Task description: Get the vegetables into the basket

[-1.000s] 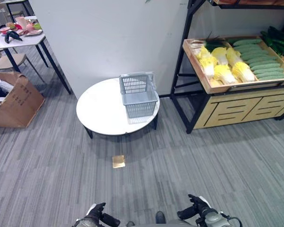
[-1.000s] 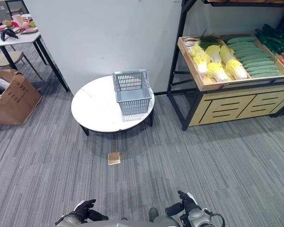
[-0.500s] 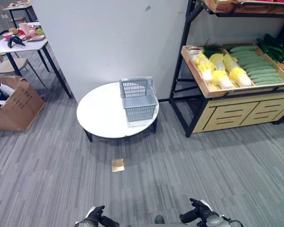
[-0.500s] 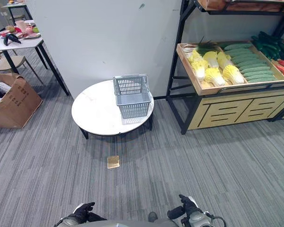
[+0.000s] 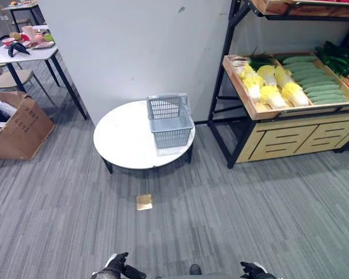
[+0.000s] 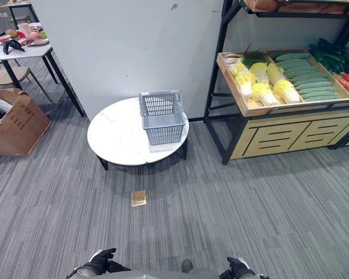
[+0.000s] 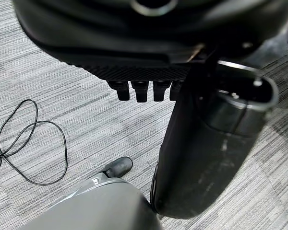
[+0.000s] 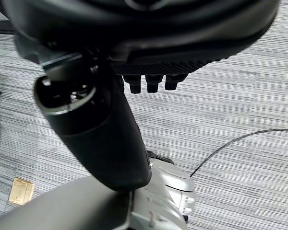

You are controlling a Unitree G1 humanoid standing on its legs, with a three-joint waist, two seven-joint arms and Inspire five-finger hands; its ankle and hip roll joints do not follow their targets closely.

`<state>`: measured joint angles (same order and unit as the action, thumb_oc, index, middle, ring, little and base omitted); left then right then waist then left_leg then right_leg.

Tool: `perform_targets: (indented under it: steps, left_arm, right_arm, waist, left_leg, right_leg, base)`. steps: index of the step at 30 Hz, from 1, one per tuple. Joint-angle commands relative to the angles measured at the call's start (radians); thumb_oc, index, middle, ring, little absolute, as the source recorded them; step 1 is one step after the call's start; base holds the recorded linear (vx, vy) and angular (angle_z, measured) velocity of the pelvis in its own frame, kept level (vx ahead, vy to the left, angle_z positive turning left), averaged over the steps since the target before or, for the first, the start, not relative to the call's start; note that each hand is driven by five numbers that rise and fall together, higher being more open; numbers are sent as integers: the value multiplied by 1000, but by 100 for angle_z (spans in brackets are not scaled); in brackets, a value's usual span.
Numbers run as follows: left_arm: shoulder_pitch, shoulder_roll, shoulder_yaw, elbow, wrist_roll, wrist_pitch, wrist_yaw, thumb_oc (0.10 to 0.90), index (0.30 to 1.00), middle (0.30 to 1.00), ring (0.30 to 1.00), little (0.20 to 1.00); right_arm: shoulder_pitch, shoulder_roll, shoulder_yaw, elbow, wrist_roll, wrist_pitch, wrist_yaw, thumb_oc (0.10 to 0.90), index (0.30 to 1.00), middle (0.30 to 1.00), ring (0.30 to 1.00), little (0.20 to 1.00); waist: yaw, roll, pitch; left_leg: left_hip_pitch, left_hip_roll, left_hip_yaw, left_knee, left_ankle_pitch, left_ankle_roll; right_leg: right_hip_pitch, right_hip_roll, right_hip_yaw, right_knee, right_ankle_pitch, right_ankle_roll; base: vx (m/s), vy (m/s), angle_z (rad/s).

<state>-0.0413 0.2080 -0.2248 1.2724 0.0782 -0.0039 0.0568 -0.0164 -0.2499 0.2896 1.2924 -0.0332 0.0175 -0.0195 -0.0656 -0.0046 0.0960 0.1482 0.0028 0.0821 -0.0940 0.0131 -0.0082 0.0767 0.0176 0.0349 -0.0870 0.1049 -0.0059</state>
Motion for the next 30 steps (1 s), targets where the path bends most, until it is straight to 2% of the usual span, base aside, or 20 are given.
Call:
perform_targets:
  steps: [1,10,14,15,21,23,26,27,28,29,30]
  left_arm:
    - [-35,8,-45,30,16,9,-5,900,1000,1000,1000,1000]
    - [-41,11,-54,-1,3,12,-7,900,1000,1000,1000,1000]
    - [-53,13,-55,-29,-18,14,-7,900,1000,1000,1000,1000]
    - [-62,18,-59,-44,-22,16,-8,900,1000,1000,1000,1000]
    - [-70,27,-62,-71,-36,17,-7,900,1000,1000,1000,1000]
    - [-71,42,-65,-112,-40,19,-6,900,1000,1000,1000,1000]
    - [-65,57,-46,-125,-51,13,-17,900,1000,1000,1000,1000]
    - [-65,57,-46,-125,-51,13,-17,900,1000,1000,1000,1000]
    - [-68,53,-27,-41,-52,19,-20,900,1000,1000,1000,1000]
    - [-68,53,-27,-40,-52,19,-20,900,1000,1000,1000,1000]
    - [-71,53,-13,-20,-60,20,-19,900,1000,1000,1000,1000]
  right_arm:
    - [-71,-11,25,31,-8,-12,5,900,1000,1000,1000,1000]
    - [-82,-21,17,32,-2,-6,10,900,1000,1000,1000,1000]
    - [-99,-30,11,29,6,-3,9,900,1000,1000,1000,1000]
    - [-110,-35,10,21,9,-2,10,900,1000,1000,1000,1000]
    - [-123,-40,-4,8,30,-4,7,900,1000,1000,1000,1000]
    - [-124,-54,-12,-30,48,-8,13,900,1000,1000,1000,1000]
    - [-120,-65,-12,-53,37,-13,22,900,1000,1000,1000,1000]
    - [-121,-65,-12,-53,37,-13,22,900,1000,1000,1000,1000]
    - [-115,-59,-24,-54,59,-16,16,900,1000,1000,1000,1000]
    - [-115,-59,-24,-54,59,-16,16,900,1000,1000,1000,1000]
    - [-105,-58,-44,-52,87,-22,11,900,1000,1000,1000,1000]
  waist:
    - [11,-13,45]
    - [14,-8,51]
    - [21,-11,67]
    - [25,-14,75]
    - [29,-23,92]
    - [26,-26,110]
    - [26,-31,135]
    - [27,-31,135]
    - [17,-24,159]
    - [17,-24,159]
    - [2,-24,165]
  left_leg:
    - [-8,11,13,7,3,-42]
    - [-17,2,9,7,-2,-28]
    - [-32,-7,8,7,-2,-11]
    - [-44,-15,6,14,-4,0]
    - [-76,-26,4,42,-15,17]
    - [-89,-28,6,45,-17,27]
    - [-87,-25,28,46,-23,34]
    - [-87,-25,28,46,-23,34]
    - [-68,-12,17,55,-33,35]
    - [-68,-13,16,55,-34,35]
    - [-45,-15,4,51,-43,36]
  right_leg:
    - [40,-101,56,0,-20,132]
    - [26,-110,65,6,-22,135]
    - [0,-116,75,33,-24,140]
    - [-20,-120,81,62,-31,145]
    - [-63,-126,86,131,-37,156]
    - [-109,-123,89,210,-36,169]
    - [-179,-133,67,337,32,190]
    - [-180,-133,67,337,31,190]
    - [-239,-129,69,447,84,189]
    - [-240,-129,69,450,81,189]
    - [-288,-122,65,436,83,177]
  base:
    - [0,0,0]
    - [2,21,0]
    - [3,84,0]
    - [-11,100,-2]
    - [-4,72,-1]
    - [-11,113,-7]
    - [-20,73,-11]
    - [94,83,-18]
    - [102,58,-16]
    - [227,103,2]
    - [132,42,11]
